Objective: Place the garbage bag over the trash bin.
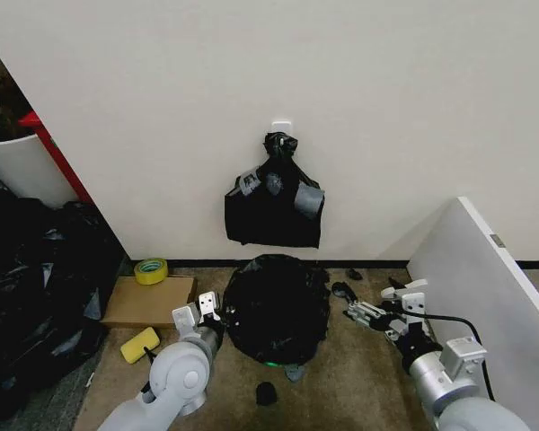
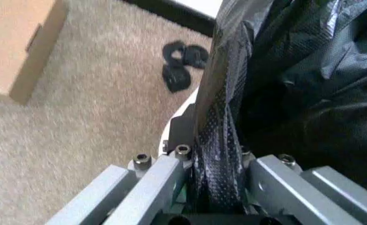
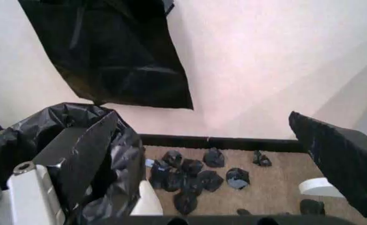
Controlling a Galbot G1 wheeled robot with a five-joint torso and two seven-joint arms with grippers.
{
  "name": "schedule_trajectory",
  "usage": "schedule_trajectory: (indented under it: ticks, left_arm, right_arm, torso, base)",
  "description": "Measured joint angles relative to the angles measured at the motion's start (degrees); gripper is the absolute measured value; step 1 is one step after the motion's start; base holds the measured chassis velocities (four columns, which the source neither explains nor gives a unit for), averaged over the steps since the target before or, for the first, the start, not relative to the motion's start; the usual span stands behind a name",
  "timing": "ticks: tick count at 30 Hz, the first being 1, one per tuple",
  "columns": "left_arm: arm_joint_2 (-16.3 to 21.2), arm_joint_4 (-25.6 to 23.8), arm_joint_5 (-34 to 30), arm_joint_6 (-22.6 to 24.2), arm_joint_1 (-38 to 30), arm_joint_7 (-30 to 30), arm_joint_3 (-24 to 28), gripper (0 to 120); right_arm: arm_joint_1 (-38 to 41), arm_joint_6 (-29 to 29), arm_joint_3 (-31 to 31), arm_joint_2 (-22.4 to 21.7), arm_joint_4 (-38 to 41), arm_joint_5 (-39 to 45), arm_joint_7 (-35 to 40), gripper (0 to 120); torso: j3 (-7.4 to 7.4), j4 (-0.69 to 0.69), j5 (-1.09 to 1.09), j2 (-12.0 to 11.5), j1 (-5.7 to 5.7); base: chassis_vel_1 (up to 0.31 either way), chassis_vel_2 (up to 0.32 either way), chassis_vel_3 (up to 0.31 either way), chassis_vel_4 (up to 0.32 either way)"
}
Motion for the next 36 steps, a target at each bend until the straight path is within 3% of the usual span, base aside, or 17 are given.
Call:
schedule_trajectory:
  ticks: [9,22,24,25,30,32,35,36]
  left_arm:
    - [-1.3,1.2,-1.8,1.6,-0.7,-0.2,0.4,5]
    - [0.9,-2.7,0.2,2.0,2.2,2.5,-0.8,56]
    - [1.1,-3.0,0.6,2.0,2.4,2.7,-0.9,56]
    - [1.4,-3.4,1.3,2.1,2.8,3.2,-0.9,63]
    - [3.6,-6.1,10.5,0.7,6.1,8.5,-1.9,85]
    - [3.9,-6.5,12.0,0.0,6.7,9.5,-2.1,86]
    - [5.3,-8.1,21.2,-6.2,10.2,15.1,-2.8,97]
    - [5.4,-7.6,28.1,-12.1,12.8,18.8,-3.1,99]
  right_arm:
    - [-1.2,1.3,-2.0,1.4,-0.5,-2.6,-0.2,100]
    - [-1.2,1.7,-2.6,2.5,-1.0,-2.7,-0.2,100]
    - [-1.3,1.9,-2.5,2.6,-1.0,-2.6,-0.2,100]
    - [-1.5,2.2,-2.4,2.7,-1.1,-2.6,-0.4,100]
    - [-1.2,5.6,-1.2,4.7,-2.8,-3.0,-0.2,100]
    - [-1.0,6.4,-1.0,5.1,-3.3,-3.3,0.1,100]
    - [0.1,12.2,0.1,7.5,-6.5,-5.4,0.4,100]
    - [0.0,16.1,0.8,9.0,-8.5,-8.0,-0.8,100]
  torso:
    - [0.0,-0.01,0.01,0.0,0.0]
    - [0.0,-0.01,0.0,0.0,0.0]
    - [0.0,0.0,0.0,0.0,0.0]
    - [0.0,-0.01,-0.01,0.0,0.0]
    - [0.0,-0.02,-0.02,0.0,0.0]
    - [0.0,-0.01,-0.01,0.0,0.0]
    - [0.0,0.0,0.01,0.0,0.0]
    - [0.0,0.0,0.01,0.0,0.0]
  base:
    - [0.0,0.0,0.0,0.0]
    - [0.0,0.0,0.0,0.0]
    - [0.0,0.0,0.0,0.0]
    - [0.0,0.0,0.0,0.0]
    - [0.0,0.0,0.0,0.0]
    - [0.0,0.0,0.0,0.0]
    - [0.0,0.0,0.0,0.0]
    - [0.0,0.0,0.0,0.0]
